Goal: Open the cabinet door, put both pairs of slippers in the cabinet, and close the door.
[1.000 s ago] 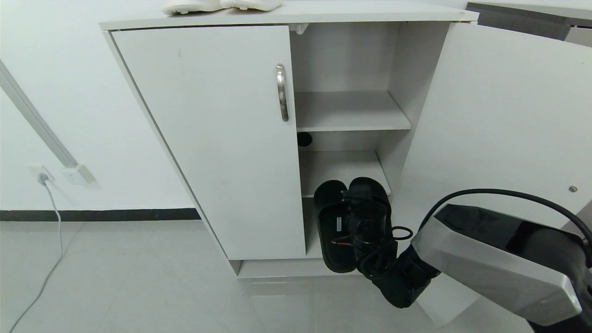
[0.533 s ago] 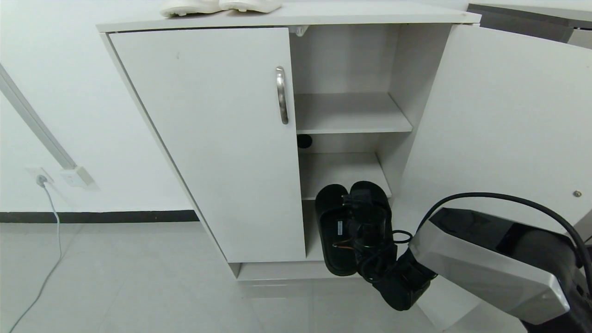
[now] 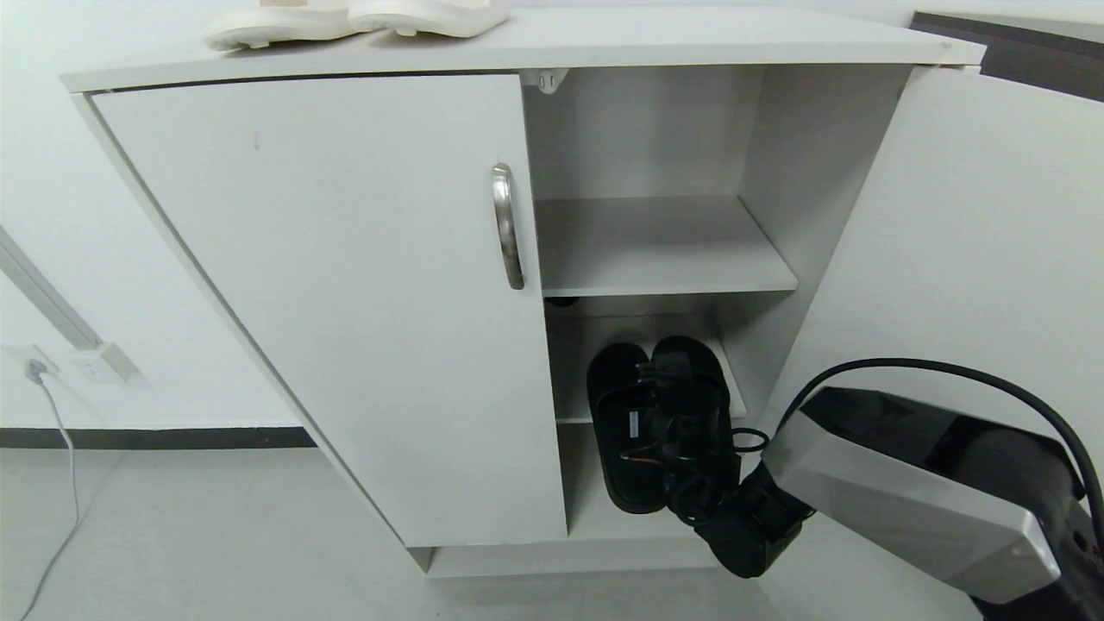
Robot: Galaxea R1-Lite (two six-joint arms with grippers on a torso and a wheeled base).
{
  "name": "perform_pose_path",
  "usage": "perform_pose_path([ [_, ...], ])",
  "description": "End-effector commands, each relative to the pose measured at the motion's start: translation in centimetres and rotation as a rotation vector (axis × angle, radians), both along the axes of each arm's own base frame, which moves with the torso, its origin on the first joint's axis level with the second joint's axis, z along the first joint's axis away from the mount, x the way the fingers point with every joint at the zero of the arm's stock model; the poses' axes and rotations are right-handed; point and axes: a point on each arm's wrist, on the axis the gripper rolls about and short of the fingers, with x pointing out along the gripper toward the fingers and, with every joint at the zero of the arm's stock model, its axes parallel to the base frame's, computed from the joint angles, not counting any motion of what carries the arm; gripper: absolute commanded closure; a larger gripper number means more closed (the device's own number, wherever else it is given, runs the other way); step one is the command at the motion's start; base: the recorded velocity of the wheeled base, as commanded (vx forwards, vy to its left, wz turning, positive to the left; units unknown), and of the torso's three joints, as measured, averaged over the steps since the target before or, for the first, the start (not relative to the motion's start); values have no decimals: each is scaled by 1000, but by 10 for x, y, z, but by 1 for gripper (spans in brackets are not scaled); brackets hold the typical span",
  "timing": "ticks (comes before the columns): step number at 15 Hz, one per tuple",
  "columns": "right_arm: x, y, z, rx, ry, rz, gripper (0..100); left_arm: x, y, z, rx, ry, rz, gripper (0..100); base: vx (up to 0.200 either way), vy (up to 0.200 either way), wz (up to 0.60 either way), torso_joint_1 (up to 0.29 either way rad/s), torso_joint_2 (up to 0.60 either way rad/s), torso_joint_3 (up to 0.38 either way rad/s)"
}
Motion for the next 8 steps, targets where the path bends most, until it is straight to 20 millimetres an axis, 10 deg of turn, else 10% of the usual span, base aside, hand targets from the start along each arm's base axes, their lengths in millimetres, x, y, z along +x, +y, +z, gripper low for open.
perform_pose_path([
  [1, 7, 1, 2, 8, -10, 3, 100, 0, 0, 0, 0, 1, 1, 100, 0, 0, 0, 0, 0, 0],
  [8, 50, 9, 5, -4, 8, -38, 100, 0, 0, 0, 0, 1, 1, 100, 0, 0, 0, 0, 0, 0],
])
